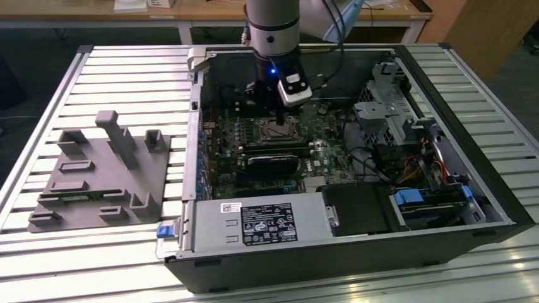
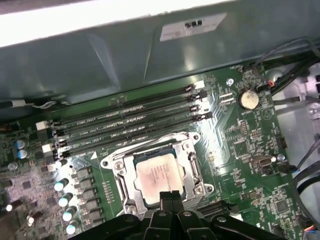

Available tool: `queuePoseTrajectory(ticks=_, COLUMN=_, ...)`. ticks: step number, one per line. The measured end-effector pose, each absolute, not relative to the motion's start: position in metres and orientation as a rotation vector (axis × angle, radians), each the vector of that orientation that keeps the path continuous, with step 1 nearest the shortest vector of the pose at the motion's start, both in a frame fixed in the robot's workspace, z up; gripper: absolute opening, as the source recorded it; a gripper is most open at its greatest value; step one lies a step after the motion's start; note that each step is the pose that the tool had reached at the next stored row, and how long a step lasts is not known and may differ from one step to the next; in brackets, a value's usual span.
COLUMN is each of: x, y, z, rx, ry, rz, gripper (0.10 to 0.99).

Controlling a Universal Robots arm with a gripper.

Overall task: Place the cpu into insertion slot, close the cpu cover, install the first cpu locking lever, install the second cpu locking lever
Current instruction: 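Install the second cpu locking lever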

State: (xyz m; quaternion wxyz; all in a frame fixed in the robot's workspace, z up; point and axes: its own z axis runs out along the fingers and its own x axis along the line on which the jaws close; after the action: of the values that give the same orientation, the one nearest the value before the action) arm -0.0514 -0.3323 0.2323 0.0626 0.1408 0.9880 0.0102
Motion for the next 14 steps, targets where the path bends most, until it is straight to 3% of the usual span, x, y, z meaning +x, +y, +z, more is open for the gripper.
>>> queuePoseTrajectory(ticks=14, x=-0.045, y=-0.348, z=0.232, rx=0.430, ry=3.017, rz=0.018, gripper=0.106)
